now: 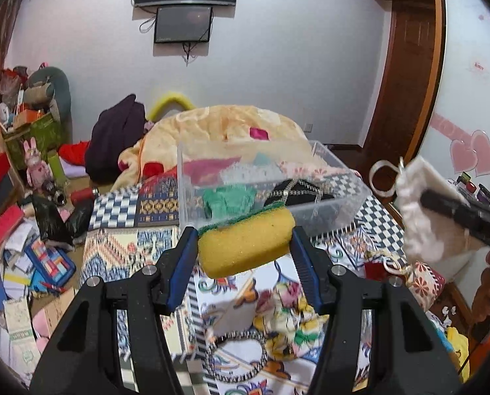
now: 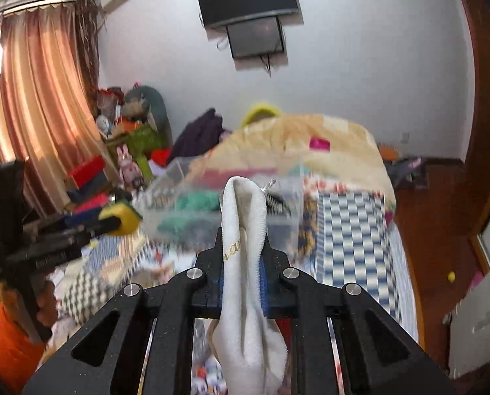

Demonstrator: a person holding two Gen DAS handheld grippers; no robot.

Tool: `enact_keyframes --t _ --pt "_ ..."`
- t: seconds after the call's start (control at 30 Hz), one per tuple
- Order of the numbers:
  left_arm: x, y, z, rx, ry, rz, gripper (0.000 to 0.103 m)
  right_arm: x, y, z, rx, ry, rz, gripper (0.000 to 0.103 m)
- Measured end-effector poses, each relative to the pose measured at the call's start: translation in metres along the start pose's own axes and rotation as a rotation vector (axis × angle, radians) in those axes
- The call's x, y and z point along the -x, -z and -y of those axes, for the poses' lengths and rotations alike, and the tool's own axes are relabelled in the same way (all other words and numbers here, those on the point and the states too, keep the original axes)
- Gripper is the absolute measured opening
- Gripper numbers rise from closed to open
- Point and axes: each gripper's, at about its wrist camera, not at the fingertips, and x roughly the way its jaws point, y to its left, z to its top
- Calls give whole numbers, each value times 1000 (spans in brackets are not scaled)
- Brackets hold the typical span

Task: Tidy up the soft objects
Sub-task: 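Lower the sponge into the box with the left tool while the right tool drops the white bag in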

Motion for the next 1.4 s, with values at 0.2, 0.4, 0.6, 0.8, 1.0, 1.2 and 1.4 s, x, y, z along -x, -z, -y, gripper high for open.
enact_keyframes --t 0.2,0.4,0.6,0.8,1.0,1.2,1.4 --pt "-14 -25 -1 -15 -7 22 57 -21 -35 -9 9 -4 73 14" --pt "-44 -42 -3 -20 -13 -11 57 -50 -54 -18 18 -3 83 14" --pt "-77 -44 -1 -26 -3 -77 57 -86 -59 -24 40 -15 17 14" --pt "-107 -43 6 -49 -9 -125 57 -121 -53 -23 38 -27 -88 14" --pt "-128 -41 9 -53 -20 -166 59 -141 -44 -13 -18 -38 -177 17" --pt "-131 -38 7 -37 -9 -183 71 -150 -39 -9 -20 -12 -252 37" --pt "-118 -41 8 -36 4 -161 76 -139 -41 -8 -22 -1 -235 64"
